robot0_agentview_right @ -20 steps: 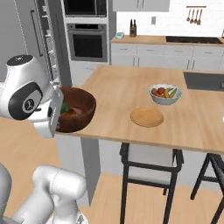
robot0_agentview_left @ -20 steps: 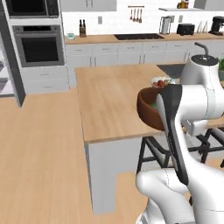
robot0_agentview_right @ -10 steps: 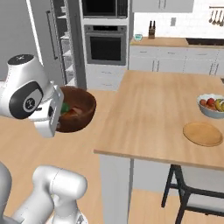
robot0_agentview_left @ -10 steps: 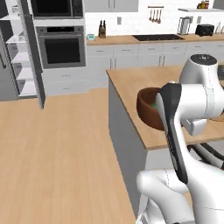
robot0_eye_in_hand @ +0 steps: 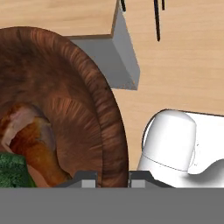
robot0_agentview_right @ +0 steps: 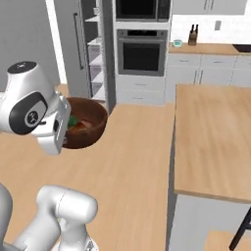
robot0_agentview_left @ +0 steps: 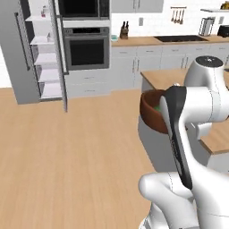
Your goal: Pick the chicken drumstick and broccoli from their plates and place them in the bowl. Then put the bowl in the fridge.
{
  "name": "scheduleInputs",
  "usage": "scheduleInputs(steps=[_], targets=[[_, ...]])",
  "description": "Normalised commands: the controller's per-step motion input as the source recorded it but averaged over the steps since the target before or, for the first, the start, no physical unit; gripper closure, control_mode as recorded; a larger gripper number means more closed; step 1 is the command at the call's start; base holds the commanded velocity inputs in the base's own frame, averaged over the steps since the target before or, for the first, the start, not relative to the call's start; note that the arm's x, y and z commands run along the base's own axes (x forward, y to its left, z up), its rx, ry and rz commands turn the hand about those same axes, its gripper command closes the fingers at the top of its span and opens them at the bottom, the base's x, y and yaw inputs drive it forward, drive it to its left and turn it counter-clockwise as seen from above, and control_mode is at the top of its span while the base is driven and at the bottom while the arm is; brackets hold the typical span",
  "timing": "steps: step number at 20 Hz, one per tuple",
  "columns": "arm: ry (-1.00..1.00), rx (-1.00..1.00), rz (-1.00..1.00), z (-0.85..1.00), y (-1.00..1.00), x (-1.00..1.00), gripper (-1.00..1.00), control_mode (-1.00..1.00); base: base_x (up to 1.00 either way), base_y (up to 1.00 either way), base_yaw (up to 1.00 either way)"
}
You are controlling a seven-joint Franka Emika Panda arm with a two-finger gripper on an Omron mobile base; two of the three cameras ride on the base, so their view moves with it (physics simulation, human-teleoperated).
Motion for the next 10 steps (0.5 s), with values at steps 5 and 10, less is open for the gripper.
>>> scheduleInputs(steps=[5,10], targets=[[0.0,0.0,0.0,0.0,0.0,0.0,1.0,1.0,0.88,1.0,0.0],[0.0,0.0,0.0,0.0,0.0,0.0,1.0,1.0,1.0,1.0,-0.01]])
